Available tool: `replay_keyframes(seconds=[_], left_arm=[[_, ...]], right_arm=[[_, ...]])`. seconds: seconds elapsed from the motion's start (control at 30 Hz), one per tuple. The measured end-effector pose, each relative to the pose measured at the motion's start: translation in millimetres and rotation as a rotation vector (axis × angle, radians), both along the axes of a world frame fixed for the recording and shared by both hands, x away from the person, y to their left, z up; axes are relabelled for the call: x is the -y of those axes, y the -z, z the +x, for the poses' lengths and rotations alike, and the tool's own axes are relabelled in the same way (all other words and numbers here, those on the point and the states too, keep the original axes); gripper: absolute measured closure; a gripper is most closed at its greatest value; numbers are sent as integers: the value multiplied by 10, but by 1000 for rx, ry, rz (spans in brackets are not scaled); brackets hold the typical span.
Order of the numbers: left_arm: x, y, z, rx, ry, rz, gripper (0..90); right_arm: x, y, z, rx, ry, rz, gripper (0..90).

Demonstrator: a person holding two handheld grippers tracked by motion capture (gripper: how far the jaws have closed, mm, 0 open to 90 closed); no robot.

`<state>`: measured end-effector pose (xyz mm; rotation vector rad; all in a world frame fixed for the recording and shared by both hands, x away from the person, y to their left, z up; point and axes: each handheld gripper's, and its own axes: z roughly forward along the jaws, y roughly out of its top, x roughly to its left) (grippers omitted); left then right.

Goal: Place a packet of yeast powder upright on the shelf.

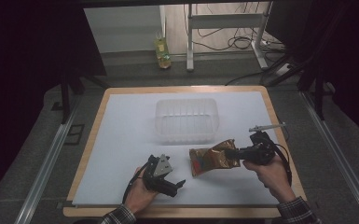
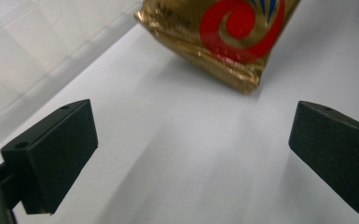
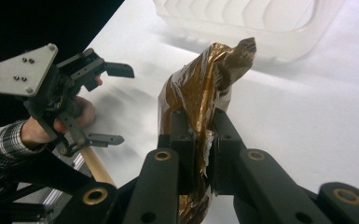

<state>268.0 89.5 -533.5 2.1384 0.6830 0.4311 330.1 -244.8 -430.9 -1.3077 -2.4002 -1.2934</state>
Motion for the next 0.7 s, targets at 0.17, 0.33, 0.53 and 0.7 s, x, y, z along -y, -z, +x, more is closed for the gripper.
replay_keyframes(seconds=[0.17, 0.33, 0.53, 0.7], left_arm=[[6, 19, 1, 2, -1, 3, 1], [12, 21, -2, 6, -1, 5, 1], [17, 24, -4, 8, 2, 7, 1], [28, 35, -9, 13, 7, 11, 0]], right_arm=[[32, -60, 12, 14, 13, -8, 823], [61, -156, 42, 32, 36, -16, 827], [69, -236, 71, 48, 46, -18, 829], [78, -314, 100, 59, 60, -15, 829]])
